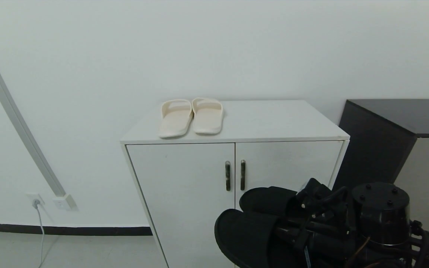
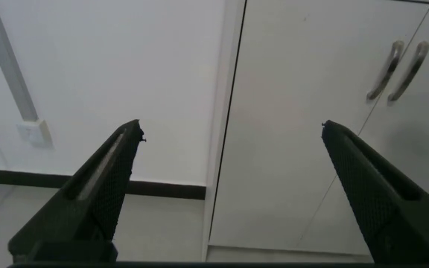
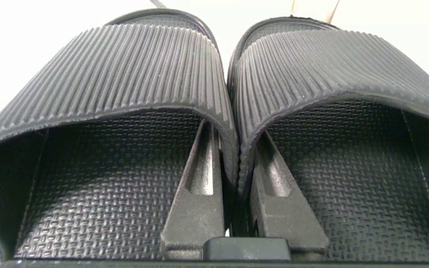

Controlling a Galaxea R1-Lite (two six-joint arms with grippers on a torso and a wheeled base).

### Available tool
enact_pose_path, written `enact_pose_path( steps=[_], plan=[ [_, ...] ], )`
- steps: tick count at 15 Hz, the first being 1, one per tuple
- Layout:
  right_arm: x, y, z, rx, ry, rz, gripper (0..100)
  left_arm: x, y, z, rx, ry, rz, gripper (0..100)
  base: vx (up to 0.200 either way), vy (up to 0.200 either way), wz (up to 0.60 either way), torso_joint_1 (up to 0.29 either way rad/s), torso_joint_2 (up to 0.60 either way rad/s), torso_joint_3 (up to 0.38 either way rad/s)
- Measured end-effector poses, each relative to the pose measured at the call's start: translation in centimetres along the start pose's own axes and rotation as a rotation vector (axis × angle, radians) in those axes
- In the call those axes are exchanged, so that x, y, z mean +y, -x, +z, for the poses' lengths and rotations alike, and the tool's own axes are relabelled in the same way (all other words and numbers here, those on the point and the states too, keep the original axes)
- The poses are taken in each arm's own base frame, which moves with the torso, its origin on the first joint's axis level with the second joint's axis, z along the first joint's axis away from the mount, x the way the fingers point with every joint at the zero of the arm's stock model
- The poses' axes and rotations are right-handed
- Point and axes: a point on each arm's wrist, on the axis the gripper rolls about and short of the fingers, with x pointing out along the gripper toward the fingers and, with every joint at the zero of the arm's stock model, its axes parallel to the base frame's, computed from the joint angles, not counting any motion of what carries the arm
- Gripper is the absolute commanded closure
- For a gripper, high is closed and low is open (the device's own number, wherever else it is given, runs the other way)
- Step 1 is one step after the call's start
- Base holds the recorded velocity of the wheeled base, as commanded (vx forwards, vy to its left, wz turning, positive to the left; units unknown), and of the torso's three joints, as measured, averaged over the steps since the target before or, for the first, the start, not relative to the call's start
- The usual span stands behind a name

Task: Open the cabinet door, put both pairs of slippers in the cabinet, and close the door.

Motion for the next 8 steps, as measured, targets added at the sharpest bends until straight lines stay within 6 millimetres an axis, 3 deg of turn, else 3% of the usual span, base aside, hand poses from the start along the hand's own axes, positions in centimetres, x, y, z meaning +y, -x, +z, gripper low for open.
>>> enact_pose_path(
  steps=[8],
  plan=[
    [0.12,0.17,-0.77,0.011,0.021,0.005,100,0.00,0.00,0.00,0.000,0.000,-0.001,0,0.000,0.000,0.00,-0.135,0.48,0.333]
  ],
)
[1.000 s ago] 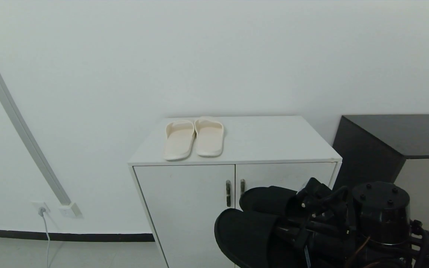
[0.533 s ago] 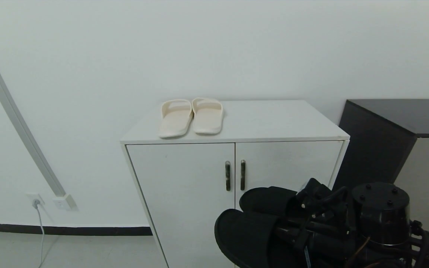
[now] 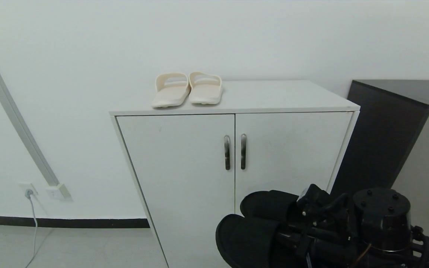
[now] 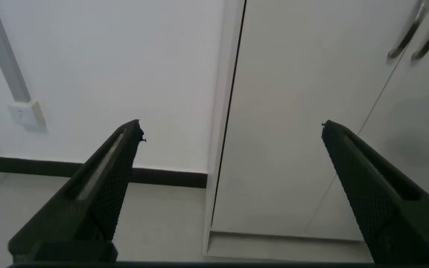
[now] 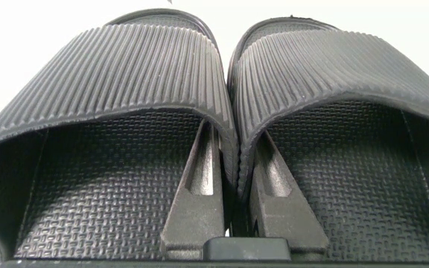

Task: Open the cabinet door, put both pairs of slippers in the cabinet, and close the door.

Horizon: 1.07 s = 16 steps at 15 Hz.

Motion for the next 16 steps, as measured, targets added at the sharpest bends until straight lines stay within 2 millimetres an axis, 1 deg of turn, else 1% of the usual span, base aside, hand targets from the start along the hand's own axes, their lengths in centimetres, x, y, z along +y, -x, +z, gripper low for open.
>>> enact_pose_path(
  steps=[4,5,11,13,14,16],
  plan=[
    [0.3,0.2,-0.2,-0.007,0.011,0.005,100,0.0,0.0,0.0,0.000,0.001,0.001,0,0.000,0.000,0.00,-0.073,0.46,0.373],
    [0.5,0.2,-0.3,-0.005,0.013,0.009,100,0.0,0.0,0.0,0.002,0.002,0.001,0,0.000,0.000,0.00,-0.002,0.26,0.212],
    [0.7,0.3,-0.7,0.010,0.023,0.023,100,0.0,0.0,0.0,0.001,0.000,-0.007,0,0.000,0.000,0.00,0.000,0.00,0.000],
    [0.7,0.3,-0.7,0.009,0.034,0.025,100,0.0,0.0,0.1,0.005,-0.005,-0.007,0,0.000,0.000,0.00,-0.029,0.12,0.127],
    [0.7,0.3,-0.7,-0.001,0.036,0.028,100,-0.1,0.1,0.6,-0.010,-0.002,-0.009,0,0.000,0.000,0.00,-0.012,0.08,0.071],
    [0.8,0.4,-0.6,-0.014,0.039,0.030,100,-0.3,0.5,2.9,-0.066,0.031,-0.022,0,0.000,0.000,0.00,0.000,0.00,0.000]
  ],
)
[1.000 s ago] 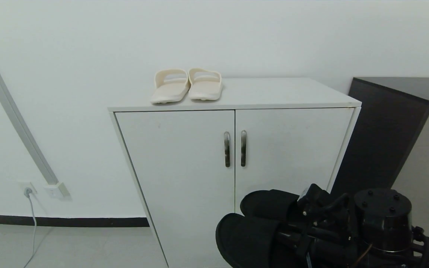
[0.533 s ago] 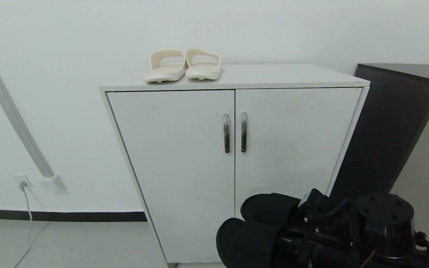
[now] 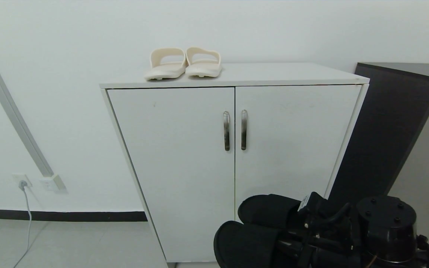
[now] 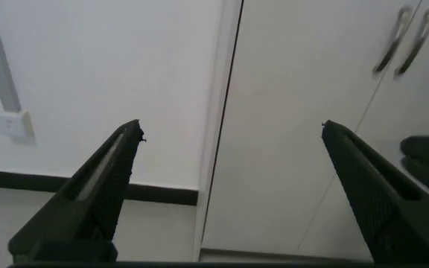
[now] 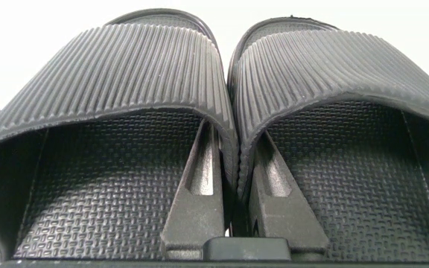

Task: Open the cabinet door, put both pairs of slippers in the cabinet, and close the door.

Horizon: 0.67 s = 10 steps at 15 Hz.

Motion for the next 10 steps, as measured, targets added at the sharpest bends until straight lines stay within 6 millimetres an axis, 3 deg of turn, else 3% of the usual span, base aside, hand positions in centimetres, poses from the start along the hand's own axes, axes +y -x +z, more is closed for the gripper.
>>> enact_pose_path(
  steps=[3,10],
  plan=[
    [0.2,0.0,0.0,-0.007,0.004,0.002,100,-0.7,-1.2,2.8,0.060,0.023,-0.106,0,0.000,0.000,0.00,0.000,0.00,0.000],
    [0.1,-0.2,-0.3,0.003,0.001,0.004,100,-2.7,-7.8,6.6,0.203,0.060,-0.575,0,0.000,0.000,0.00,0.000,0.00,0.000]
  ],
)
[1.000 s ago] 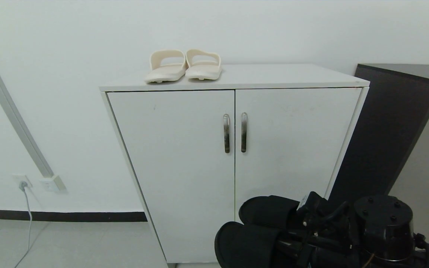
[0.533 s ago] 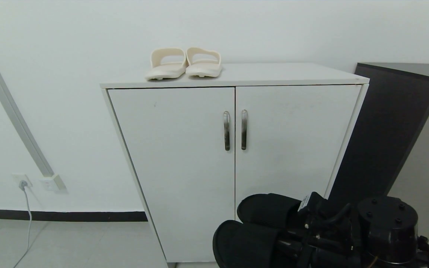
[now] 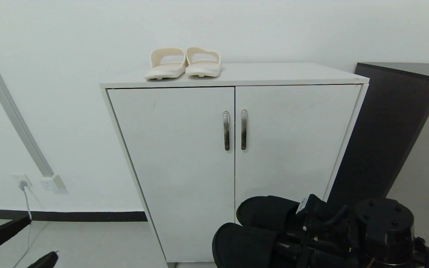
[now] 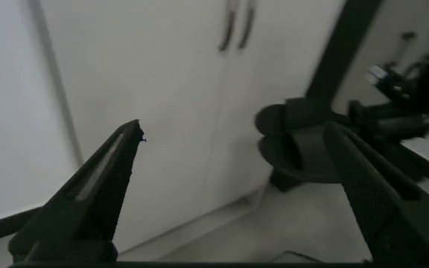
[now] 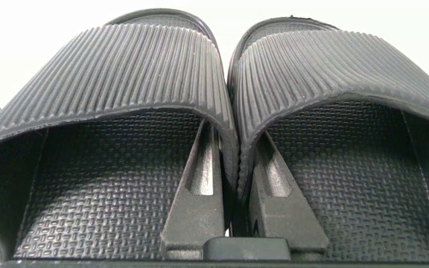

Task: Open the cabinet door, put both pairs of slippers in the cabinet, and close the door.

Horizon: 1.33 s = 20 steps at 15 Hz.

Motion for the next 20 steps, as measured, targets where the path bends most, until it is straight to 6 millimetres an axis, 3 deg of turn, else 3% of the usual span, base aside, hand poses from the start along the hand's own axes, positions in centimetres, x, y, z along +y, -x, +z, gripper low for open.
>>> enact_pose_path(
  steps=[4,9,14,20],
  plan=[
    [0.0,-0.1,-0.1,0.007,0.001,0.000,100,-0.3,-2.9,1.3,0.087,0.021,-0.211,0,0.000,0.000,0.00,0.000,0.00,0.000],
    [0.1,-0.2,-0.1,0.008,0.002,0.004,100,-1.6,-7.8,3.8,0.090,0.094,-0.337,0,0.000,0.000,0.00,0.000,0.00,0.000],
    [0.2,-0.2,-0.2,0.009,0.003,0.006,100,-4.5,-12.0,5.6,0.103,0.133,-0.354,0,0.000,0.000,0.00,0.000,0.00,0.000],
    [0.3,-0.3,-0.4,0.020,0.002,0.014,100,-8.1,-15.7,7.3,0.128,0.217,-0.459,0,0.000,0.000,0.00,0.000,0.00,0.000]
  ],
)
